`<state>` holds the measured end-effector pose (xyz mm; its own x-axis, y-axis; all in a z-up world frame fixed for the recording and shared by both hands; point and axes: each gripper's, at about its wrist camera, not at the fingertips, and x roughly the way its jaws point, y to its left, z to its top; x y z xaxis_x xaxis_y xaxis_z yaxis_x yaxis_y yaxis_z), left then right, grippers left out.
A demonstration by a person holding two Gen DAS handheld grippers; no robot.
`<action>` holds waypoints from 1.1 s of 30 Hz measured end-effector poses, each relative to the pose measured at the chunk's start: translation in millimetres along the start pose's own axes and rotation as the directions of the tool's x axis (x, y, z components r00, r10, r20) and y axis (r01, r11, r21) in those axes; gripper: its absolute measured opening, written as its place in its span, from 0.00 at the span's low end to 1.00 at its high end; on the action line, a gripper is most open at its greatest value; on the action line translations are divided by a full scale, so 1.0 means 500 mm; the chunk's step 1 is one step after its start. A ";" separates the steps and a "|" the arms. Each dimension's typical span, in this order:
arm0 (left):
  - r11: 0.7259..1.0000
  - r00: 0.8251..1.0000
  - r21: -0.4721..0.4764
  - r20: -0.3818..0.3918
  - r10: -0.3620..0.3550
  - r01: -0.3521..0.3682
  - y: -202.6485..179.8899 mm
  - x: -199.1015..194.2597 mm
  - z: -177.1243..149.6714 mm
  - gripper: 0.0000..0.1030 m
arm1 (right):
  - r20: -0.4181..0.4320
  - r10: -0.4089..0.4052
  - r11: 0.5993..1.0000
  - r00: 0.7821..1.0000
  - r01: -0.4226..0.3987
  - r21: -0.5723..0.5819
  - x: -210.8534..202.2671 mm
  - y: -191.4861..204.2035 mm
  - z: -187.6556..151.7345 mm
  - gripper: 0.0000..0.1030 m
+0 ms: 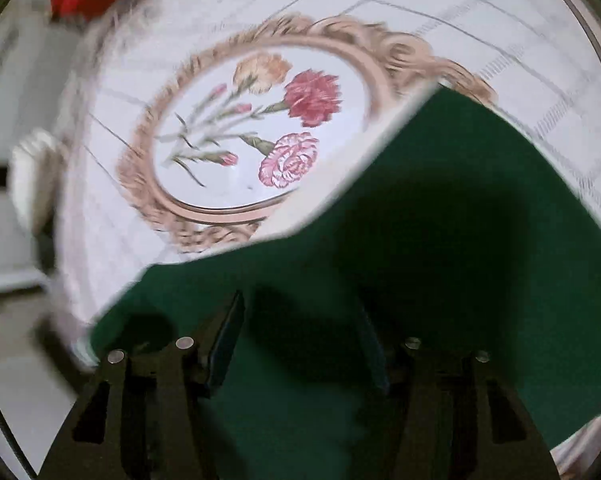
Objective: Fold large clothes
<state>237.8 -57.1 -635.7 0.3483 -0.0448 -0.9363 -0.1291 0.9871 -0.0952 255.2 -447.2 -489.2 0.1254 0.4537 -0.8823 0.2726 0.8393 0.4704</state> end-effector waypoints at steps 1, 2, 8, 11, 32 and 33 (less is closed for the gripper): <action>1.000 1.000 0.002 0.017 0.006 -0.006 -0.001 0.000 -0.002 1.00 | 0.049 0.016 0.999 0.999 -0.017 0.030 -0.031 -0.034 -0.024 0.65; 1.000 1.000 -0.001 0.026 0.008 -0.008 0.000 0.000 -0.003 1.00 | 0.097 0.007 0.998 0.995 -0.014 0.066 -0.061 -0.073 -0.047 0.71; 0.995 0.998 -0.073 -0.009 -0.065 0.064 0.013 -0.038 -0.003 1.00 | 0.170 -0.095 0.948 0.981 0.037 0.317 -0.182 -0.311 -0.185 0.71; 0.989 0.992 -0.086 -0.018 -0.123 0.121 -0.015 -0.080 -0.025 1.00 | 0.175 -0.092 0.931 0.980 0.022 0.364 -0.176 -0.407 -0.231 0.79; 0.995 0.996 0.065 -0.055 -0.076 0.080 -0.130 -0.004 0.001 1.00 | 0.527 0.391 0.795 0.754 -0.566 0.220 -0.104 -0.356 -0.149 0.21; 0.994 0.995 0.071 -0.051 -0.082 0.085 -0.145 0.001 0.006 1.00 | 0.534 0.385 0.808 0.753 -0.555 0.199 -0.130 -0.343 -0.153 0.21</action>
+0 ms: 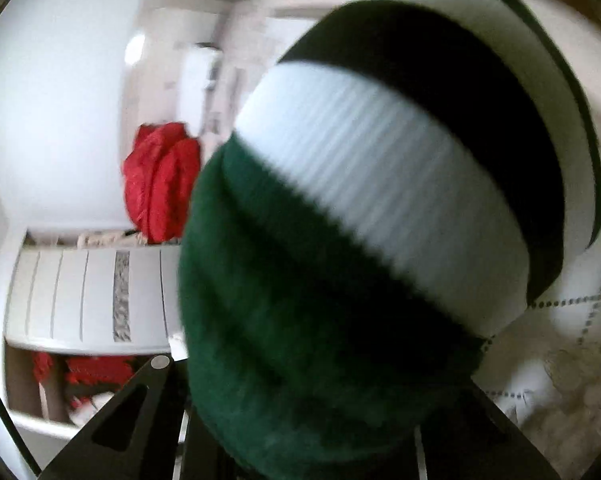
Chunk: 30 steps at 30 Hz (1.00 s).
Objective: Fold large clothes
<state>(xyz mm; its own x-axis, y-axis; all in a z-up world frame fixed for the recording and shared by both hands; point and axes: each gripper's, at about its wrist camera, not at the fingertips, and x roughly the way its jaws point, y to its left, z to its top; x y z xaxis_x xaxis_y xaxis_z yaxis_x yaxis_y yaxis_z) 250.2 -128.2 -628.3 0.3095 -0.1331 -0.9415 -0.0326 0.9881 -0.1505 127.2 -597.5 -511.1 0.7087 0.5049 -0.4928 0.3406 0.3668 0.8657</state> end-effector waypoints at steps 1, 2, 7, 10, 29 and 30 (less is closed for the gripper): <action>1.000 1.000 0.010 0.007 -0.005 0.005 -0.018 0.007 0.008 1.00 | 0.006 0.000 1.000 1.000 0.000 -0.015 -0.012 0.017 0.000 0.21; 1.000 1.000 0.019 0.018 -0.014 0.013 -0.038 0.014 0.016 1.00 | 0.011 -0.003 1.000 1.000 0.004 -0.029 -0.021 0.031 0.002 0.21; 0.997 0.998 0.059 0.028 -0.056 0.054 -0.101 0.030 0.049 1.00 | 0.037 -0.077 0.973 0.996 0.083 -0.215 -0.051 0.145 -0.007 0.21; 0.993 0.993 0.010 0.014 -0.119 0.119 -0.083 0.003 0.060 1.00 | 0.040 -0.101 0.937 0.994 0.109 -0.331 -0.041 0.230 -0.049 0.21; 0.822 0.968 -0.549 0.085 0.237 -0.153 0.585 -0.421 -0.378 1.00 | -0.262 -0.549 0.301 0.794 -0.105 -0.948 0.497 0.381 -0.916 0.21; 0.807 0.965 -0.568 0.080 0.249 -0.161 0.611 -0.433 -0.402 1.00 | -0.272 -0.590 0.303 0.760 -0.104 -0.947 0.522 0.352 -0.939 0.23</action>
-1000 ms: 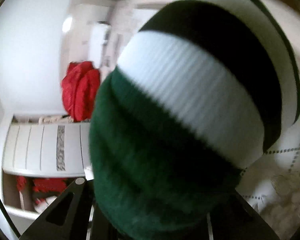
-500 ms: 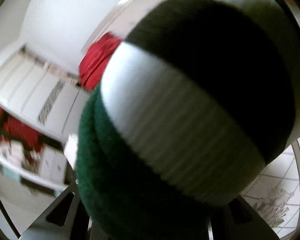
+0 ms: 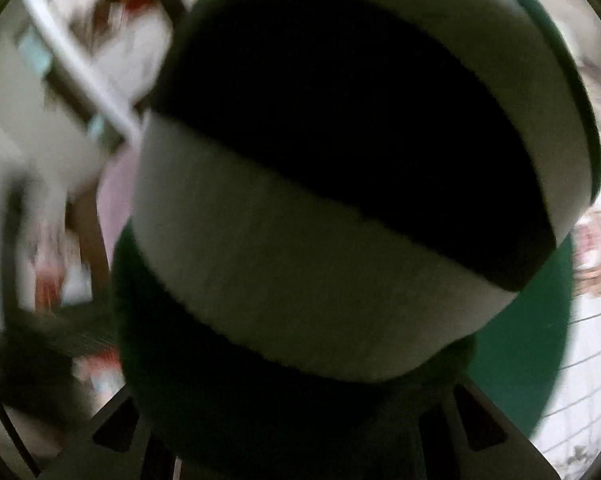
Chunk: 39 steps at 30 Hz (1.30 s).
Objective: Fold large clothes
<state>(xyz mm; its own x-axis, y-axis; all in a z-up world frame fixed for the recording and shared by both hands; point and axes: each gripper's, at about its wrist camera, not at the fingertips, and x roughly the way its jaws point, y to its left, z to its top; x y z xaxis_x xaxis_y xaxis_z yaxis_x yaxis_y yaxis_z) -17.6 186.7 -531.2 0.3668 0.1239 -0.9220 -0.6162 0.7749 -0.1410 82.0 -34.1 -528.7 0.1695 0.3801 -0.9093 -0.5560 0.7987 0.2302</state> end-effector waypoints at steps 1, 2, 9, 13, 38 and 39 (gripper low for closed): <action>1.000 1.000 -0.013 0.004 0.010 -0.010 0.014 -0.004 0.000 1.00 | -0.073 0.011 1.000 0.997 -0.010 0.004 0.046 0.008 -0.011 0.27; 0.999 1.000 -0.028 0.009 0.019 -0.019 0.032 -0.012 -0.001 1.00 | -0.131 0.022 1.000 0.991 -0.021 0.011 0.072 0.010 -0.018 0.35; 0.996 0.998 -0.076 0.042 -0.053 0.056 0.014 -0.062 0.025 1.00 | -0.246 0.321 0.946 0.914 -0.301 0.116 -0.001 -0.045 -0.032 0.89; 0.992 0.992 -0.039 0.035 -0.122 0.124 -0.056 -0.061 0.042 1.00 | -0.196 0.344 0.907 0.918 -0.271 0.322 -0.069 -0.161 0.021 0.89; 0.997 0.998 0.077 -0.064 -0.011 0.016 -0.233 0.091 0.082 1.00 | -0.100 0.151 0.895 0.983 -0.093 0.437 -0.123 -0.486 0.125 0.98; 0.997 0.998 0.079 -0.062 0.001 0.004 -0.247 0.106 0.097 1.00 | -0.107 0.161 0.877 0.981 -0.092 0.472 -0.125 -0.527 0.098 0.98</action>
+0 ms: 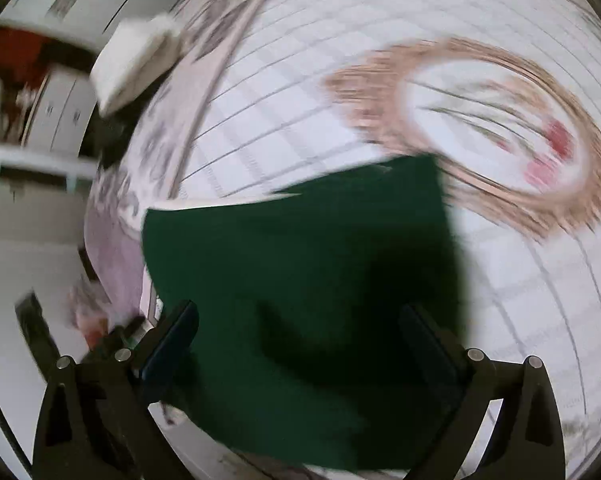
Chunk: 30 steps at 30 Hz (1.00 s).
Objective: Fold large clothes
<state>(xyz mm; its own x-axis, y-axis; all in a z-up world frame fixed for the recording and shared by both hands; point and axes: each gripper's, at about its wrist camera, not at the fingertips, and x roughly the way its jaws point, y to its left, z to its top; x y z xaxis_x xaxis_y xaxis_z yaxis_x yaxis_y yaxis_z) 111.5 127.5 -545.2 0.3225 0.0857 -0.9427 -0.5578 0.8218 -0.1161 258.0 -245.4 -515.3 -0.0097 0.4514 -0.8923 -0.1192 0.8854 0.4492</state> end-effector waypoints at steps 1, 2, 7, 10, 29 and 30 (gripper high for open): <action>1.000 1.000 0.006 -0.002 0.017 -0.017 -0.012 0.026 0.018 1.00 | -0.014 0.007 1.000 1.000 -0.007 0.025 0.003 -0.032 -0.003 0.98; 0.999 0.999 0.014 -0.021 0.031 -0.031 -0.024 0.060 0.032 1.00 | -0.037 0.024 0.998 0.999 -0.022 0.056 0.016 -0.069 -0.004 0.98; 0.999 0.992 -0.044 -0.123 0.001 -0.006 -0.012 0.190 0.065 1.00 | -0.105 0.096 0.994 0.990 -0.090 0.063 0.121 -0.152 0.015 0.98; 0.994 0.993 -0.094 -0.102 -0.060 0.051 0.011 0.194 0.063 1.00 | -0.141 0.291 0.952 0.946 -0.270 0.146 0.210 -0.177 0.036 1.00; 0.973 0.987 -0.195 -0.079 -0.137 0.120 0.108 -0.012 -0.182 1.00 | 0.043 0.407 0.758 0.913 -0.363 0.541 0.147 -0.363 -0.175 0.79; 0.958 0.975 -0.238 -0.117 -0.191 0.159 0.113 0.012 -0.206 1.00 | 0.031 0.422 0.763 0.906 -0.373 0.528 0.149 -0.368 -0.174 0.81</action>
<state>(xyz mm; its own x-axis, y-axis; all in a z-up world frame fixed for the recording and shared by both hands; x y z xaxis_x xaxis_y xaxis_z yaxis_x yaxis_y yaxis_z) 3.3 116.5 -589.7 0.3317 -0.1390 -0.9331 -0.6650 0.6671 -0.3358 192.7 -384.5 -668.5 -0.0278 0.7859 -0.6178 0.4369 0.5654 0.6996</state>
